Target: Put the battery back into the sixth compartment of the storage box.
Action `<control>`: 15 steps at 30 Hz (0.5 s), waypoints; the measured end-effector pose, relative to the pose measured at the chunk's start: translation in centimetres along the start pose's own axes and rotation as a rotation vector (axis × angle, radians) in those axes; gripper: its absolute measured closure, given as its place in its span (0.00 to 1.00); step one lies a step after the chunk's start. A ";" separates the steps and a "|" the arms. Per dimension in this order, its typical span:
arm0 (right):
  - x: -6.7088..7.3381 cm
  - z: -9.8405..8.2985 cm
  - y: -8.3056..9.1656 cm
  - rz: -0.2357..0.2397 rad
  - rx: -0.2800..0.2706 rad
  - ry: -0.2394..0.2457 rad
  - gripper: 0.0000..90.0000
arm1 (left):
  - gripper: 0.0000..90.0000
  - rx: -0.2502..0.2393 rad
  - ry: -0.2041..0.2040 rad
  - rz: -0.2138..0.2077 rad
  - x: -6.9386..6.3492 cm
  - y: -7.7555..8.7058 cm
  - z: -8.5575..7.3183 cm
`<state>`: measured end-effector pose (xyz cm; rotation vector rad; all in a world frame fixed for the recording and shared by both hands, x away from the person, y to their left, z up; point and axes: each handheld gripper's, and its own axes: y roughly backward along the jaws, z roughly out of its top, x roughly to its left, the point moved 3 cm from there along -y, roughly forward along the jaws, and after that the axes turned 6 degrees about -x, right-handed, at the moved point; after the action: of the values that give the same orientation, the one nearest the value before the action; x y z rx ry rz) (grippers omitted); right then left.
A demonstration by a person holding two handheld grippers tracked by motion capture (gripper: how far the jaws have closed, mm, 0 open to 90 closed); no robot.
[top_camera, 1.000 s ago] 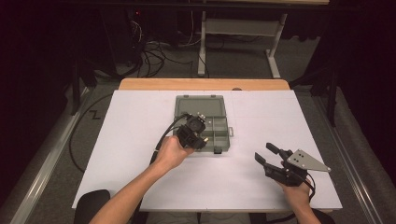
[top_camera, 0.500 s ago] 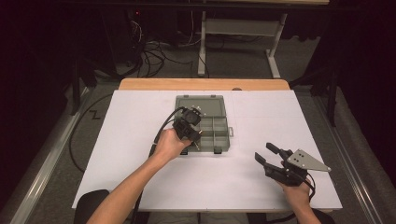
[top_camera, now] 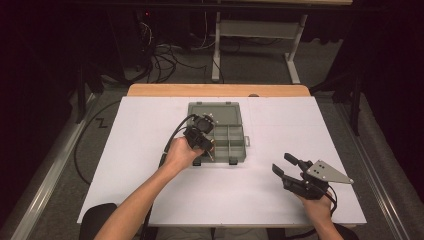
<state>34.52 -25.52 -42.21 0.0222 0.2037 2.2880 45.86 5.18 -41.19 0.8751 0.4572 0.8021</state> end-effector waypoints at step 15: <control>0.0 -0.1 -0.1 0.000 0.006 -0.004 0.47 | 0.76 -0.006 0.008 -0.028 -0.3 -0.1 0.1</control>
<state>34.58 -25.51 -42.31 0.0304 0.2086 2.2869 45.75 4.87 -41.21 0.8590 0.4729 0.7814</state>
